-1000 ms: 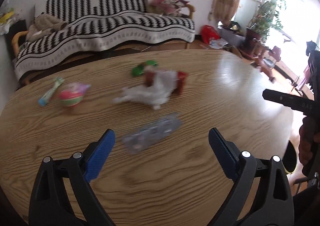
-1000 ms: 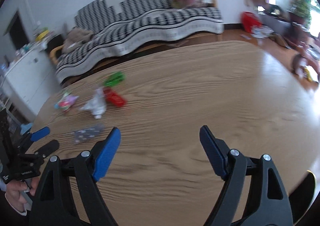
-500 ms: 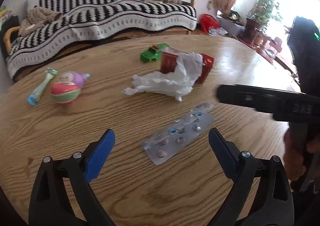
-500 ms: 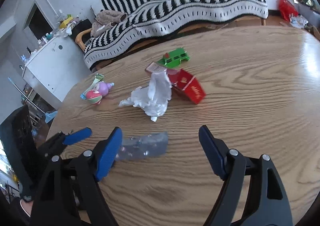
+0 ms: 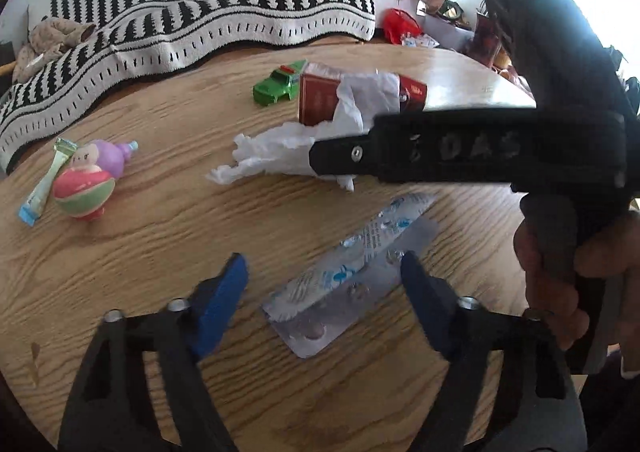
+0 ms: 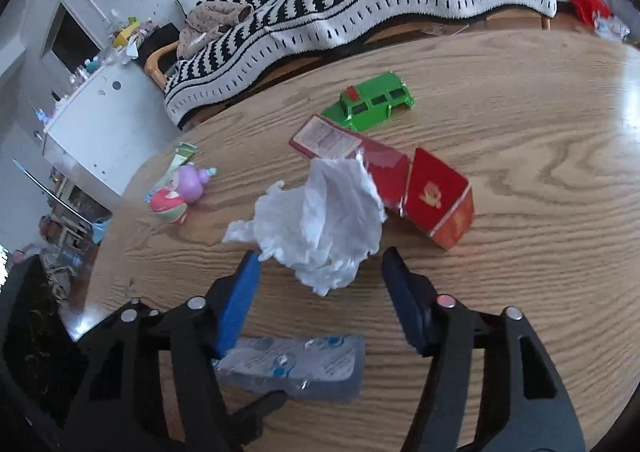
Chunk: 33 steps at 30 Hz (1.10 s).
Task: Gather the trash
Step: 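Grasp the white tissue with the right tool while the left tool grasps the pill blister, then carry both items over the bin and open both tools to drop them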
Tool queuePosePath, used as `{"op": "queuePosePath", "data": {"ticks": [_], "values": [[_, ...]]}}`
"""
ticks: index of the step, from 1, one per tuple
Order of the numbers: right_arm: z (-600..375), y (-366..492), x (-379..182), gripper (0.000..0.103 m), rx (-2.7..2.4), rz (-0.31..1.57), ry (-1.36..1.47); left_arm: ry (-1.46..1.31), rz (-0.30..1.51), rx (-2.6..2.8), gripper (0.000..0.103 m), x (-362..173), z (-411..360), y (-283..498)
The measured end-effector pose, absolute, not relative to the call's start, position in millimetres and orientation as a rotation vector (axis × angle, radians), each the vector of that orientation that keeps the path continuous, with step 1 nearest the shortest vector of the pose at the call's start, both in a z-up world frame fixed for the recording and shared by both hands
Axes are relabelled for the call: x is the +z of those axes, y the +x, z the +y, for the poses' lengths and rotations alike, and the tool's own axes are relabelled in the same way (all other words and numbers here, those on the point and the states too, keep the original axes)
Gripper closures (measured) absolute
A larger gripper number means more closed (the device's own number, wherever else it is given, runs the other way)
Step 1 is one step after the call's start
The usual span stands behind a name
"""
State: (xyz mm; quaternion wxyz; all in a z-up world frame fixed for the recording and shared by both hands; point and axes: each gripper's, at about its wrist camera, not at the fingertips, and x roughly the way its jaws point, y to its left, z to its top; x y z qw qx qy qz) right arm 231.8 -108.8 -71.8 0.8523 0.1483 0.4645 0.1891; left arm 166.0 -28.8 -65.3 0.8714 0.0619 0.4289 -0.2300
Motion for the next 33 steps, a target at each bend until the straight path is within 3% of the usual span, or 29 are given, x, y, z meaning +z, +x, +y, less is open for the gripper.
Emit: {"op": "queuePosePath", "data": {"ticks": [1, 2, 3, 5, 8, 20, 33], "values": [[-108.9, 234.6, -72.8, 0.061, 0.408, 0.985, 0.322, 0.123, 0.895, -0.479, 0.055, -64.4, -27.9, 167.0], [-108.5, 236.1, -75.2, 0.069, 0.424, 0.994, 0.334, 0.111, 0.899, -0.477, 0.06, -64.0, -26.7, 168.5], [-106.6, 236.6, -76.4, 0.085, 0.428, 1.0, 0.332, 0.104, 0.904, -0.48, 0.073, -64.3, -25.8, 169.3], [-105.2, 233.8, -76.4, 0.09, 0.422, 0.987, 0.309, 0.096, 0.919, -0.505, 0.079, -63.7, -25.8, 168.3], [-106.1, 226.1, -65.2, 0.092, 0.427, 0.951, 0.303, 0.137, 0.916, -0.528, 0.098, -60.8, -32.9, 159.1], [-143.1, 183.6, -13.5, 0.093, 0.378, 0.835, 0.266, 0.108, 0.892, -0.518, 0.099, -35.4, -41.8, 140.0], [-323.6, 82.3, 30.5, 0.093, 0.083, 0.763, 0.24, 0.136, 0.828, -0.632, 0.099, -9.2, -155.8, 110.5]]}}
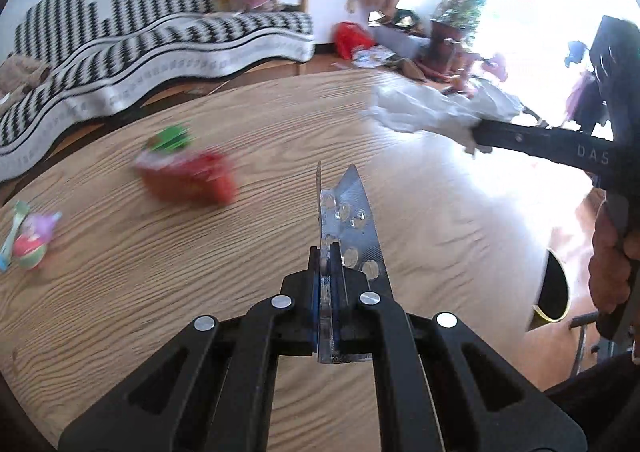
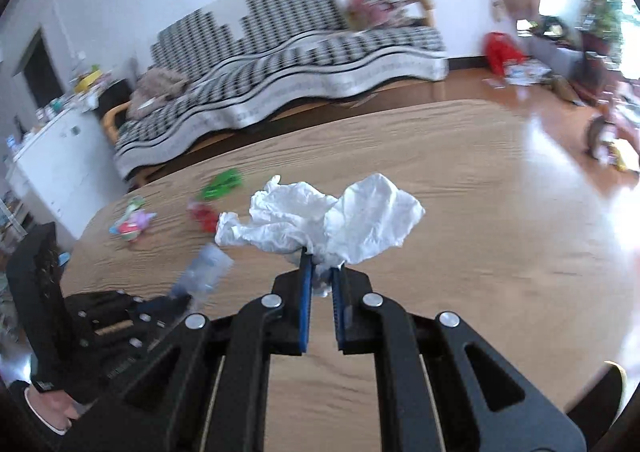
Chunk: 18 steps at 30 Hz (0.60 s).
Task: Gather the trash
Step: 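Carry both items over the bin and open both tools to drop them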
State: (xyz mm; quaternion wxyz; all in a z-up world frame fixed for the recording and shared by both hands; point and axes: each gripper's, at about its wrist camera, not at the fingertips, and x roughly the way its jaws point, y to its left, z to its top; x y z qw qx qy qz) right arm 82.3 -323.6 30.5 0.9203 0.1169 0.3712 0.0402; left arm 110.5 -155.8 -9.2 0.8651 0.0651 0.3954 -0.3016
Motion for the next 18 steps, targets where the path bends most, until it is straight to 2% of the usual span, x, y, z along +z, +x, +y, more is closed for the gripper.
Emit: {"op": "queuePosePath", "data": {"ticks": [12, 18], "values": [[-555.2, -97.2, 35.2, 0.093, -0.311, 0.705, 0.41, 0.189, 0.804, -0.903, 0.099, -2.2, -342.3, 29.2], [-647.0, -181.7, 3.8, 0.093, -0.549, 0.759, 0.5, 0.121, 0.905, -1.037, 0.099, -27.0, -456.9, -22.6]]}}
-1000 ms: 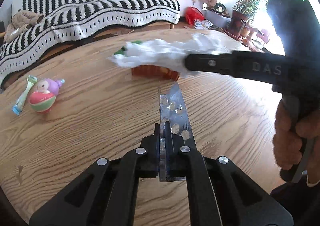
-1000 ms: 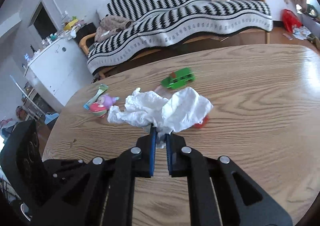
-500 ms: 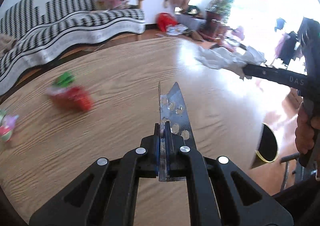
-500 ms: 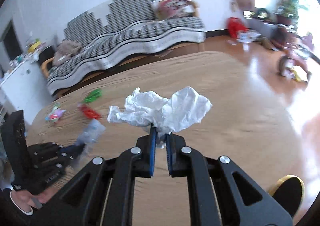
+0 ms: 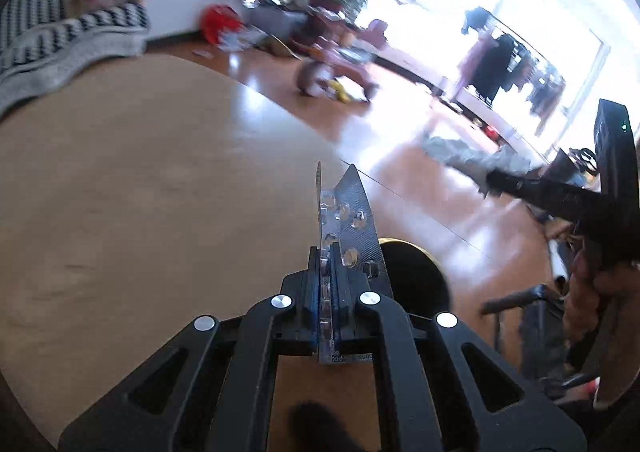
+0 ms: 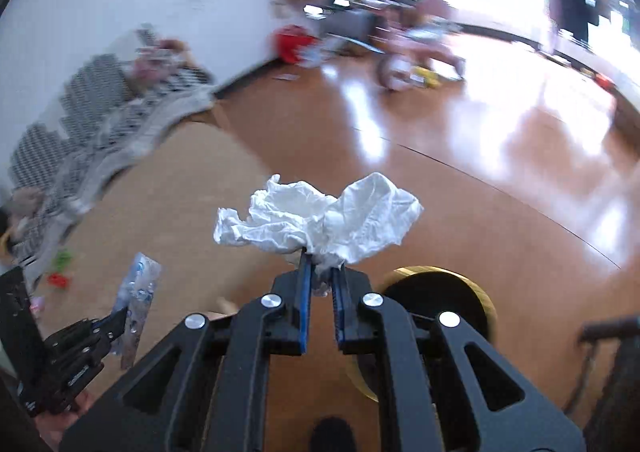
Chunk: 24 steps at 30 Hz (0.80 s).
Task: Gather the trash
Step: 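Carry both items over the bin and open both tools to drop them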
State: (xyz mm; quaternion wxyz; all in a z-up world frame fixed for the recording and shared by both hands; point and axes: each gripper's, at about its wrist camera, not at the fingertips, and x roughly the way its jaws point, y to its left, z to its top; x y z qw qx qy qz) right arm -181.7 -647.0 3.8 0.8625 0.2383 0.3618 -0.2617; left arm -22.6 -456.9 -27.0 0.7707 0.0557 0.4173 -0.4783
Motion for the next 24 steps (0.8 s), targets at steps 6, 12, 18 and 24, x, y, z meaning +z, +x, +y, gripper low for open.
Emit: {"op": "queuePosePath", "data": {"ticks": [6, 12, 18, 24], "values": [[-709.2, -226.5, -50.9, 0.093, -0.676, 0.926, 0.614, 0.132, 1.033, -1.117, 0.099, -64.3, -543.6, -69.5], [-723.8, -233.9, -76.9, 0.093, -0.708, 1.013, 0.625, 0.179, 1.109, -1.145, 0.099, -97.1, -588.8, -100.5], [-719.2, -231.3, -80.4, 0.093, -0.716, 1.029, 0.627, 0.212, 1.14, -1.153, 0.099, -113.8, -603.0, -102.5], [-719.0, -230.2, -78.5, 0.093, -0.724, 1.029, 0.628, 0.202, 1.152, -1.152, 0.099, -117.8, -607.0, -102.2]]}}
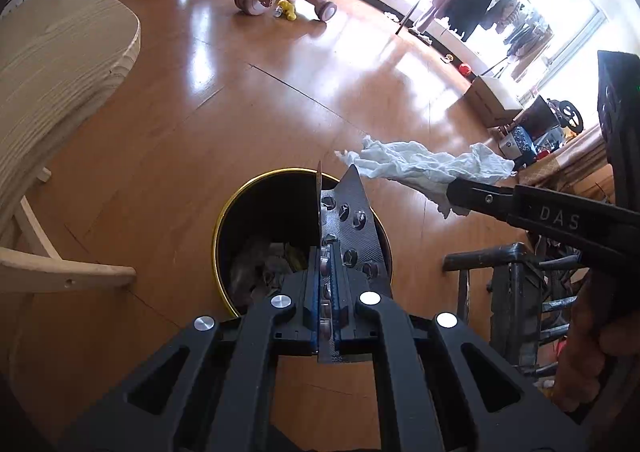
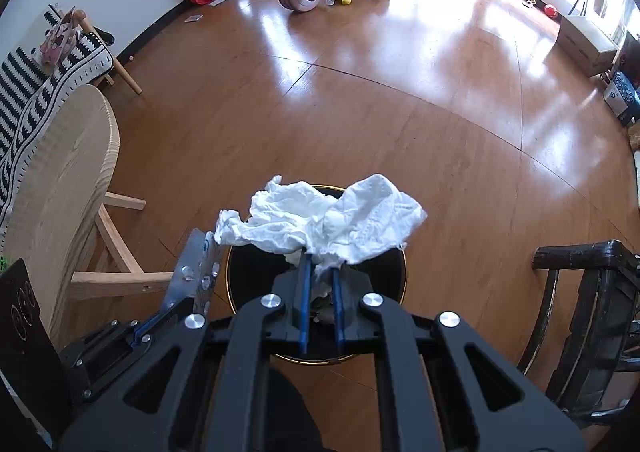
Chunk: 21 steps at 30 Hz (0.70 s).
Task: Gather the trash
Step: 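Carry both items over the bin and open both tools to drop them, then swing both tools back toward the table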
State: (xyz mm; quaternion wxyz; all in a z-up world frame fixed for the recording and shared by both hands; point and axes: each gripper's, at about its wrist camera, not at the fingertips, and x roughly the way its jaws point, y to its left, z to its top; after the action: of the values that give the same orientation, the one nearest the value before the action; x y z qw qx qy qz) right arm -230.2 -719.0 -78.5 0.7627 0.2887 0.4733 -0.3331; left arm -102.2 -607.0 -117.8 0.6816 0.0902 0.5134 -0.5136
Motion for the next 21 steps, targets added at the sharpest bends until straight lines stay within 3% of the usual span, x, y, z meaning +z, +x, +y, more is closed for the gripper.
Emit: {"op": "queuePosePath", "data": {"ticks": [5, 6, 8, 9, 10, 16, 21], "values": [[-720.3, -229.6, -76.5, 0.093, -0.754, 1.032, 0.623, 0.178, 1.185, -1.144, 0.098, -122.1, -604.6, -98.7], [-720.4, -229.4, -77.1, 0.085, -0.759, 1.038, 0.622, 0.178, 1.188, -1.14, 0.094, -122.7, -603.6, -97.6], [-720.4, -230.0, -76.7, 0.051, -0.766, 1.032, 0.628, 0.179, 1.186, -1.125, 0.063, -124.6, -603.1, -96.7], [-719.6, -230.2, -75.9, 0.032, -0.767, 1.025, 0.626, 0.17, 1.182, -1.117, 0.037, -121.9, -600.7, -97.0], [-717.6, -229.8, -72.7, 0.032, -0.764, 1.01, 0.618, 0.152, 1.171, -1.108, 0.033, -120.9, -598.4, -96.3], [-708.4, -222.9, -63.6, 0.034, -0.744, 0.984, 0.606, 0.16, 1.166, -1.11, 0.033, -116.0, -594.4, -96.8], [-693.6, -207.6, -46.4, 0.033, -0.698, 0.91, 0.598, 0.207, 1.118, -1.079, 0.025, -92.4, -562.9, -81.5]]}}
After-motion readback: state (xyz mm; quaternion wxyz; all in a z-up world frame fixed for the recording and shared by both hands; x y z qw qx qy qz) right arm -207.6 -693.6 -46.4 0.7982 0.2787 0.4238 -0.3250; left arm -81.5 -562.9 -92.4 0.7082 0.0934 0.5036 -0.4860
